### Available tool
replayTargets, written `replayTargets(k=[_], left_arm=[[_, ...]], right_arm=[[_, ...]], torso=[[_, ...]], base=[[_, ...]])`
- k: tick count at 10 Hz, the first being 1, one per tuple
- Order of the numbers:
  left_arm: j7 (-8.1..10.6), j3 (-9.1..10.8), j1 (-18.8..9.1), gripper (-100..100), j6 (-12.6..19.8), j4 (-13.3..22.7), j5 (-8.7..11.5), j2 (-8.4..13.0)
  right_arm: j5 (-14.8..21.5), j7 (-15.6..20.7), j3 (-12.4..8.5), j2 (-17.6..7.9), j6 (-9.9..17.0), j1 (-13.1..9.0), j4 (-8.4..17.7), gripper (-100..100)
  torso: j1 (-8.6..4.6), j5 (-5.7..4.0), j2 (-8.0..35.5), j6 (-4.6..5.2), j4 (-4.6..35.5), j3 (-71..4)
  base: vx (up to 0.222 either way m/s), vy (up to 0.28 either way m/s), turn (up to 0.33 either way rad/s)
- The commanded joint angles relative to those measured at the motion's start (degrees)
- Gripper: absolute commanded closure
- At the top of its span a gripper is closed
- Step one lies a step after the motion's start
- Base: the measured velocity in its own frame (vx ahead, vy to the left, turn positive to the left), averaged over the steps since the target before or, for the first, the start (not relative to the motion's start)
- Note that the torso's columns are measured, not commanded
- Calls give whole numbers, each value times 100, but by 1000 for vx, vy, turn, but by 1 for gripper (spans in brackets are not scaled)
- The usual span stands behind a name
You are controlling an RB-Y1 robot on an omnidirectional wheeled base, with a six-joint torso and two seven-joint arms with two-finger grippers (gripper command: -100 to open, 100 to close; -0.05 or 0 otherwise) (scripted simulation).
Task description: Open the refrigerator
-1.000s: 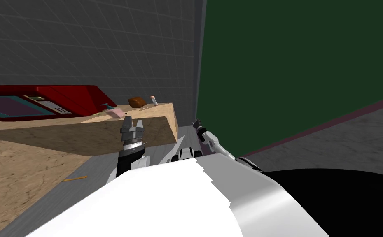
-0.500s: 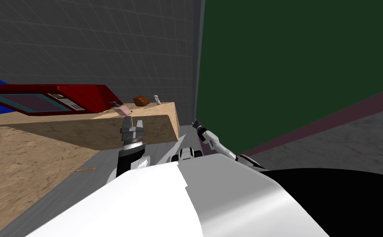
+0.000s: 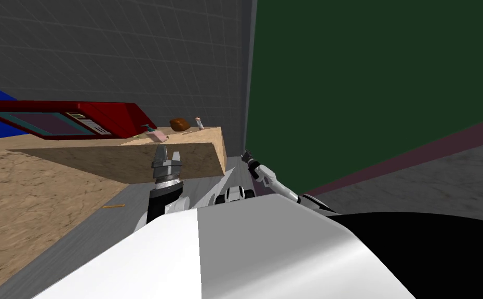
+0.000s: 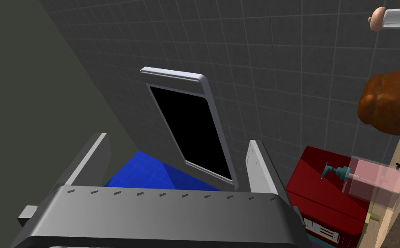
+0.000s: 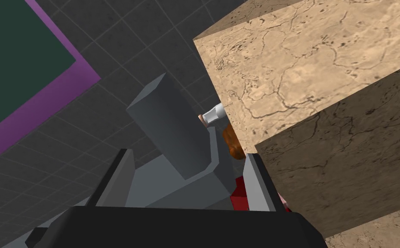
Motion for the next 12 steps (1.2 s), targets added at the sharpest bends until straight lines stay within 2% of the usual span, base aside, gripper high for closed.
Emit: replayTargets(k=[1, 2, 4, 5, 6, 7, 8, 12], left_arm=[[0, 0, 0, 0, 0, 0, 0, 0], [0, 0, -1, 0, 0, 0, 0, 0], [0, 0, 1, 0, 0, 0, 0, 0], [0, 0, 0, 0, 0, 0, 0, 0], [0, 0, -1, 0, 0, 0, 0, 0], [0, 0, -1, 0, 0, 0, 0, 0], [0, 0, 0, 0, 0, 0, 0, 0], [0, 0, 0, 0, 0, 0, 0, 0]], right_arm=[[-65, 136, 413, -139, -106, -47, -317, 100], [-65, 136, 413, -139, -106, -47, -317, 100], [-108, 207, 638, -206, -174, -71, -497, 100], [-151, 278, 862, -274, -241, -94, -677, 100], [-173, 313, 974, -307, -275, -106, -767, 100], [-241, 264, 921, -380, -143, 40, -762, 100], [-199, 372, 1219, -428, -269, 104, -1001, 100], [-88, 561, 1682, -505, -491, 181, -1418, 100]], torso=[[-1, 5, 0, 2, 11, -3], [-5, -18, 5, 3, 10, 15], [-16, -29, 3, 24, 27, 24], [-17, -36, 10, 15, 30, 33], [-27, -32, 24, -10, 38, 36], [-36, -21, 29, -8, 56, 29], [-27, -33, 11, 47, 39, 30], [42, -44, 16, 4, 26, 48]], base=[[-104, -66, 191], [-89, -70, 88], [-56, -33, 65], [-96, -53, 169], [-103, -42, 175], [-64, -8, 48], [-56, -26, 125], [-43, -28, 141]])
